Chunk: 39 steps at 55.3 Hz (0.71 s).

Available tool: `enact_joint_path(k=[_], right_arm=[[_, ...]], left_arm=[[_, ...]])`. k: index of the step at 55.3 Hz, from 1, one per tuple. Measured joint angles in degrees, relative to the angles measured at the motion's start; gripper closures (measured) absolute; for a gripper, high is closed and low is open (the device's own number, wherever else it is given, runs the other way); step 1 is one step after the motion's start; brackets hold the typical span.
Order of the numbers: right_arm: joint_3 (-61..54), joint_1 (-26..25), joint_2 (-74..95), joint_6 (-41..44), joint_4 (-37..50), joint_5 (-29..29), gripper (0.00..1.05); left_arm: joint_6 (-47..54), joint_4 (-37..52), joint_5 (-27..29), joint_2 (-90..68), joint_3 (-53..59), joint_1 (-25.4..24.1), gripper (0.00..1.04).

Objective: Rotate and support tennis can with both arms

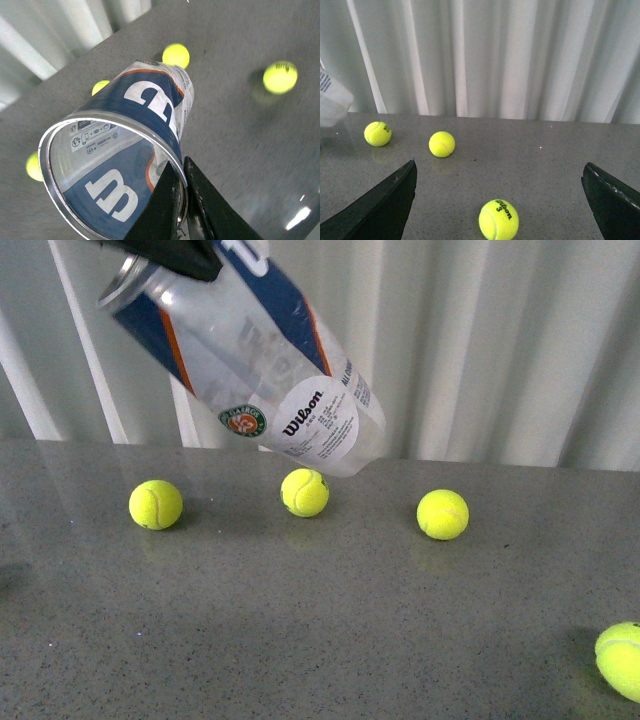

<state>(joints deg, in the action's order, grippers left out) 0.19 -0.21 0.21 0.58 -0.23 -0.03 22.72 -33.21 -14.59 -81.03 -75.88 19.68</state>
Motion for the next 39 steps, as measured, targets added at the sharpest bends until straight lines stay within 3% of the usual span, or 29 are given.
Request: enact_joint_path(k=[6,11,15,19,39], right_arm=[[0.0,0.0,0.0,0.0,0.0,0.0,0.07],[0.0,0.0,0.0,0.0,0.0,0.0,0.07],[0.0,0.0,0.0,0.0,0.0,0.0,0.07],[0.0,0.0,0.0,0.0,0.0,0.0,0.07],[0.0,0.0,0.0,0.0,0.0,0.0,0.07]], left_arm=[[24.3,-16.9,12.3,-3.6,-9.9,5.8,1.01],[37.0,-27.0,14.7,-6.8,-14.2,9.0,1.01],[43.3,-28.9,19.3,-9.7,-15.8,11.2,1.01],[46.9,-28.2,22.6,-12.2,-16.1,12.7,1.01],[48.2,-25.6,21.5,-22.3,-17.2,15.1,1.01]])
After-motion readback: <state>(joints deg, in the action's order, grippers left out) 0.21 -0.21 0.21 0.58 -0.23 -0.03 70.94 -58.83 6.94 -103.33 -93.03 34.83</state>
